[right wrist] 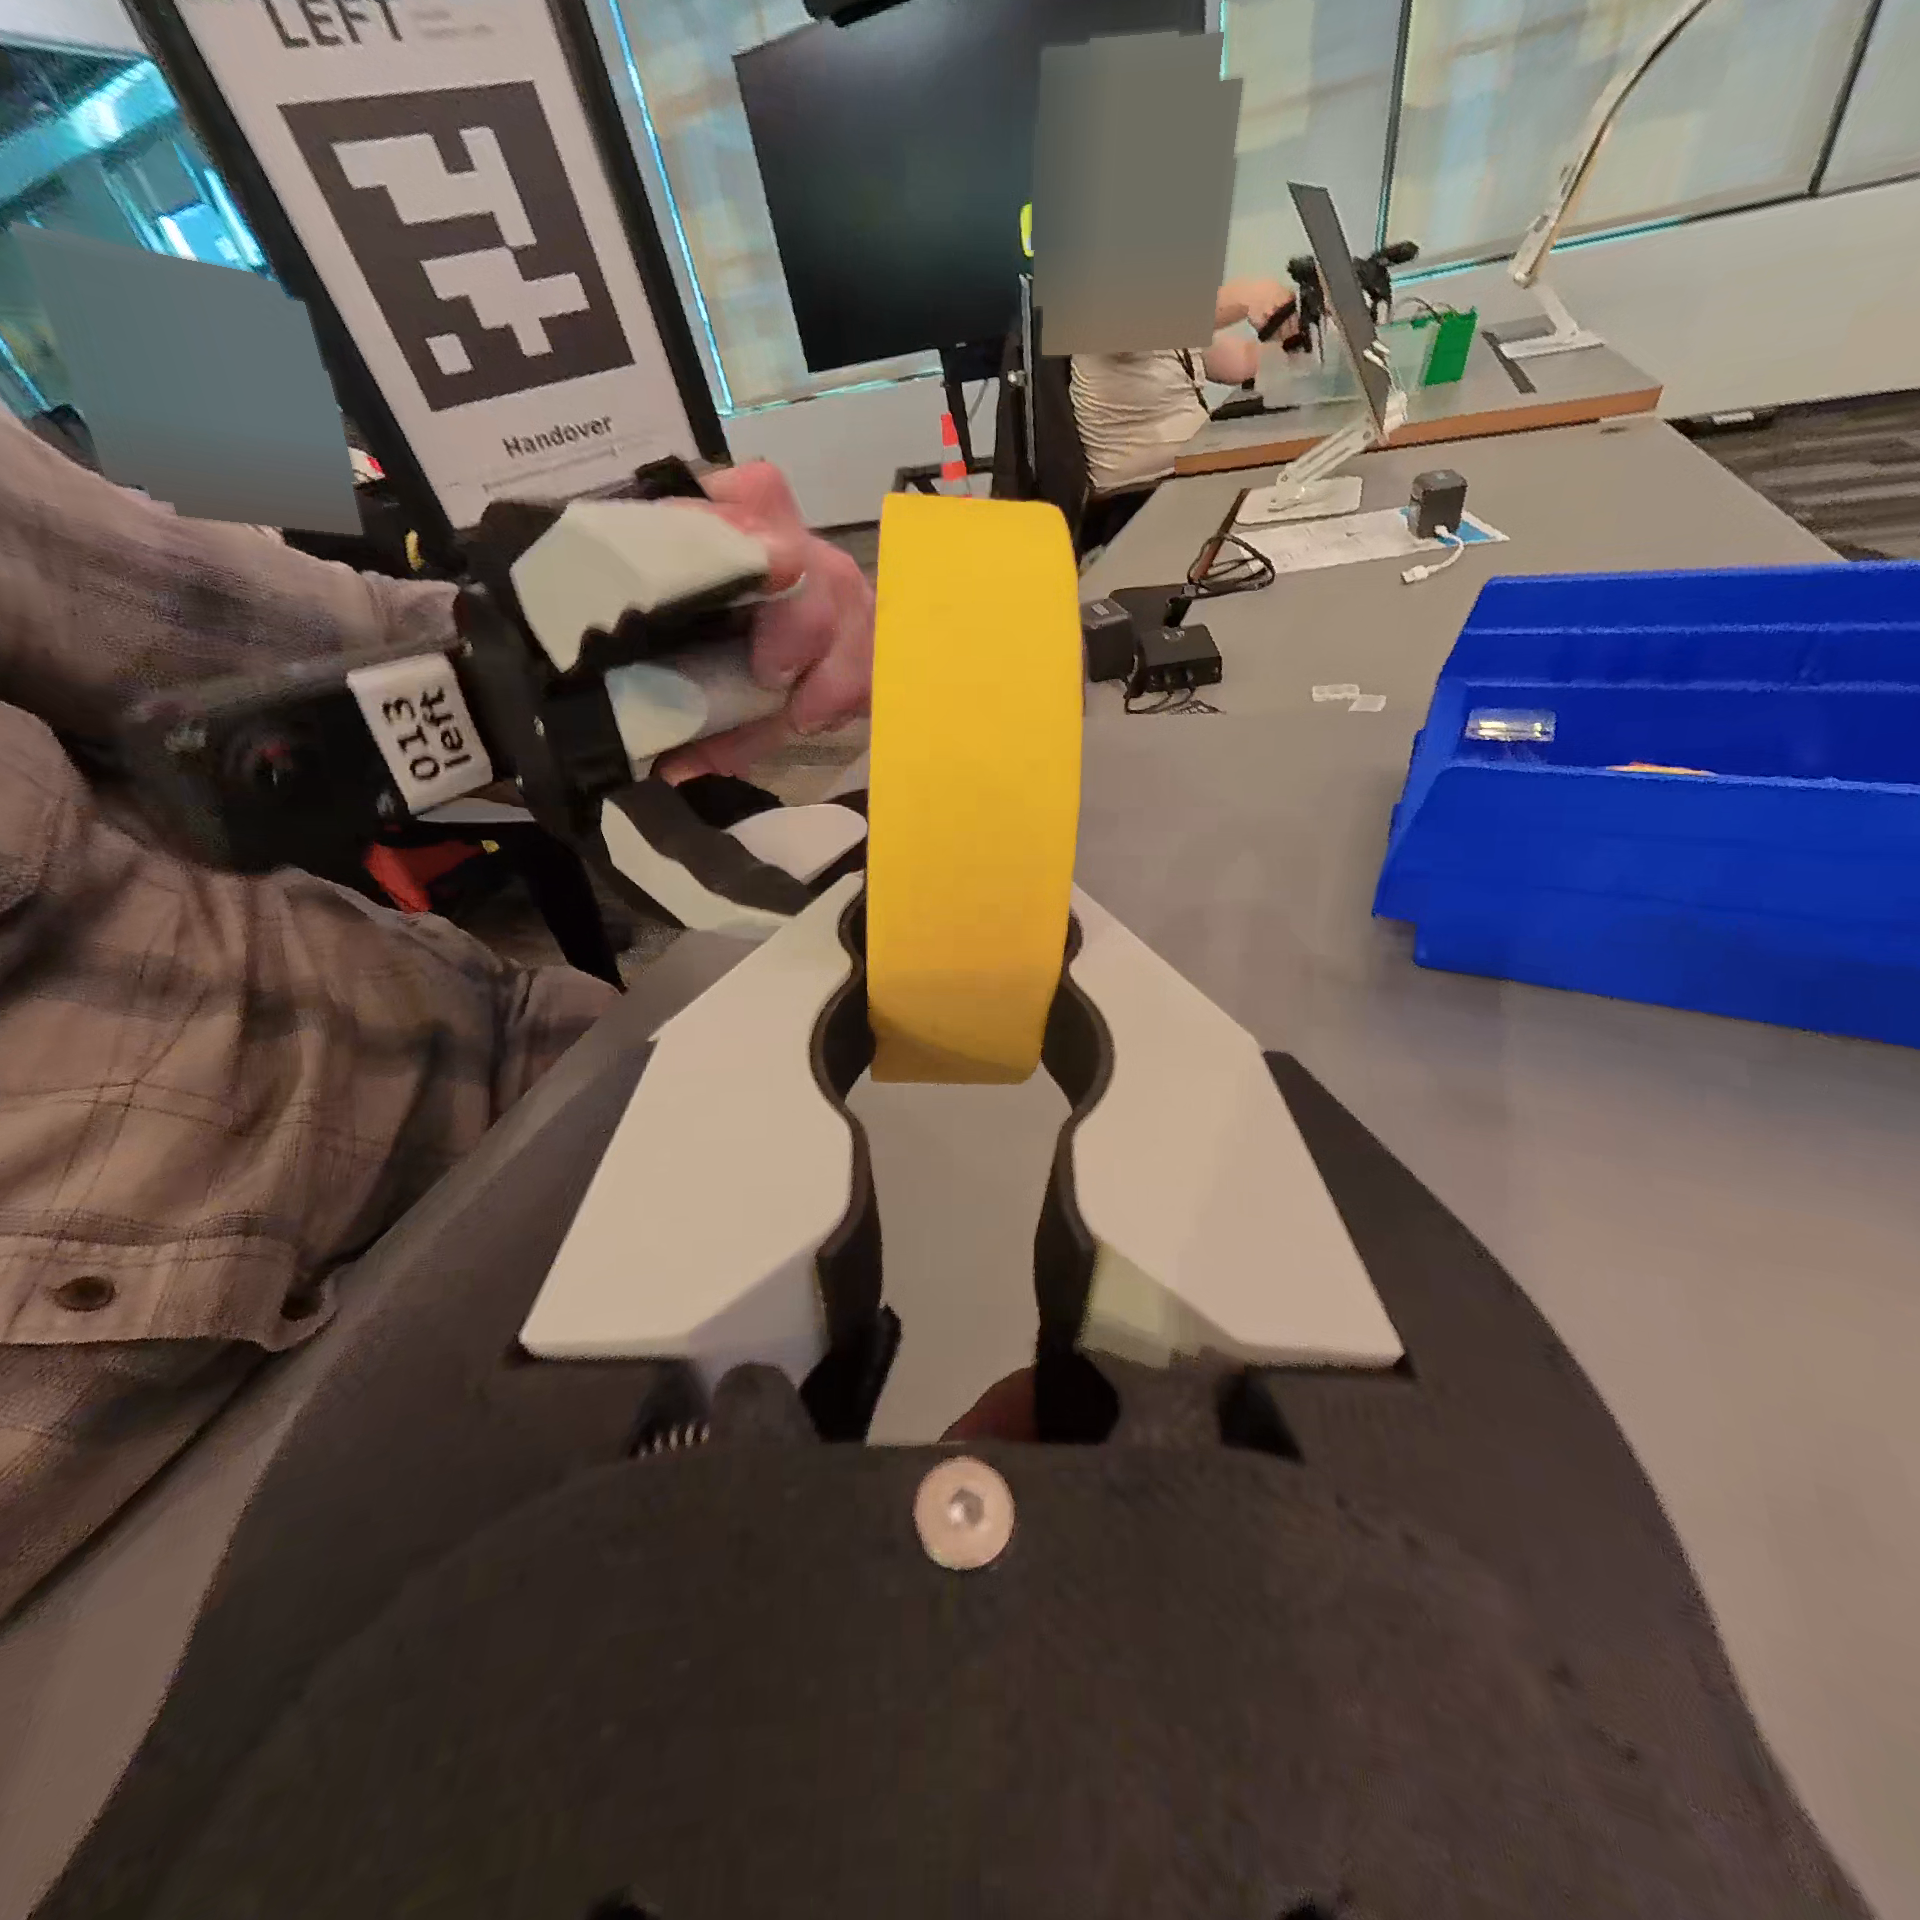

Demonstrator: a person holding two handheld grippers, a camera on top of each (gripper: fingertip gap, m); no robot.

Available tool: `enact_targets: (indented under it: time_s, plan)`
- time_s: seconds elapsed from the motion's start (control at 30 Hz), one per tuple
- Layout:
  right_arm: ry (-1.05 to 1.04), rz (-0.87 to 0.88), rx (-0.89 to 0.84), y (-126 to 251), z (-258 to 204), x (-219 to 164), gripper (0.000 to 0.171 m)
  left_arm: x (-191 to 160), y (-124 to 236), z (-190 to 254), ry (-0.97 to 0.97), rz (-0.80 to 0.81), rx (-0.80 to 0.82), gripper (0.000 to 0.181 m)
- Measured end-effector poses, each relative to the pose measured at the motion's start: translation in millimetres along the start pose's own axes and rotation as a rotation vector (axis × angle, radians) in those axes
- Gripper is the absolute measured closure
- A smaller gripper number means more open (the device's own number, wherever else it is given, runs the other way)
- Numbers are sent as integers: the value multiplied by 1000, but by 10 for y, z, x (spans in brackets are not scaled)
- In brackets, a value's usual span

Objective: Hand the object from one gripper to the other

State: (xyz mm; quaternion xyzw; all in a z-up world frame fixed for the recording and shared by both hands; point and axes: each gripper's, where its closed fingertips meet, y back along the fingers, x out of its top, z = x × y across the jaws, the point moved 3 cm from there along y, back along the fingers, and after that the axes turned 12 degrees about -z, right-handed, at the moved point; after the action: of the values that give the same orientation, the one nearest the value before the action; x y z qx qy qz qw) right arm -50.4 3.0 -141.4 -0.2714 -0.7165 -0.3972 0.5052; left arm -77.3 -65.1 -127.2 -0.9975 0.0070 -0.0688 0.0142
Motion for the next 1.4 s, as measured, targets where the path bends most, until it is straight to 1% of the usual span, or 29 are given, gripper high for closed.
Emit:
enact_targets:
  time_s: [0.07,0.13,0.2,0.27,0.4,0.47,0.53,0.57,0.63,0.67,0.73,0.8,0.9,0.97,1.0,1.07,1.17,1.23,1.3,1.4]
  plan:
    - [-13,-28,-29,-24,33,-19,145,-19,-37,137,-120,-33,-5,119]
    - [-20,-46,-48,-48,48,-28,145,-36,-87,222,-173,-76,-18,128]
    - [-37,-67,-74,-72,73,-34,145,-125,-191,319,-229,-176,-53,132]
    - [-51,-86,-93,-96,82,-35,145,-220,-283,392,-272,-260,-76,144]
    - [-93,-103,-144,-136,99,12,145,-323,-384,438,-287,-331,-89,164]
    - [-90,-108,-170,-154,81,50,145,-321,-394,468,-254,-319,-109,167]
    - [-62,-74,-198,-162,46,143,144,-310,-399,458,-214,-318,-107,169]
    - [-49,-42,-205,-148,22,211,141,-299,-400,440,-166,-308,-113,170]
    - [1,13,-237,-69,-4,336,117,-288,-396,376,5,-277,-150,171]
    - [37,49,-259,0,-13,399,110,-302,-397,334,97,-272,-176,171]
    - [91,108,-271,141,-45,495,111,-267,-375,230,318,-206,-247,171]
    - [169,117,-293,237,-87,539,110,-240,-361,134,521,-160,-337,171]
    - [380,22,-393,268,-161,513,109,-170,-337,48,809,-71,-533,171]
    - [558,-103,-478,228,-208,445,106,-104,-289,47,941,-2,-728,171]
    - [643,-163,-525,207,-229,422,104,-85,-269,22,1005,27,-789,171]
    - [803,-276,-602,152,-285,393,103,-33,-200,27,1079,62,-960,171]
    - [1006,-340,-687,49,-414,428,99,-25,-181,-76,1213,116,-1019,171]
    - [1090,-373,-747,-8,-427,436,91,-34,-181,-196,1327,178,-1025,171]
    - [1132,-354,-802,-46,-413,459,89,-55,-184,-337,1459,254,-1031,171]
    - [1137,-314,-858,-129,-349,441,94,-139,-221,-507,1597,317,-964,171]
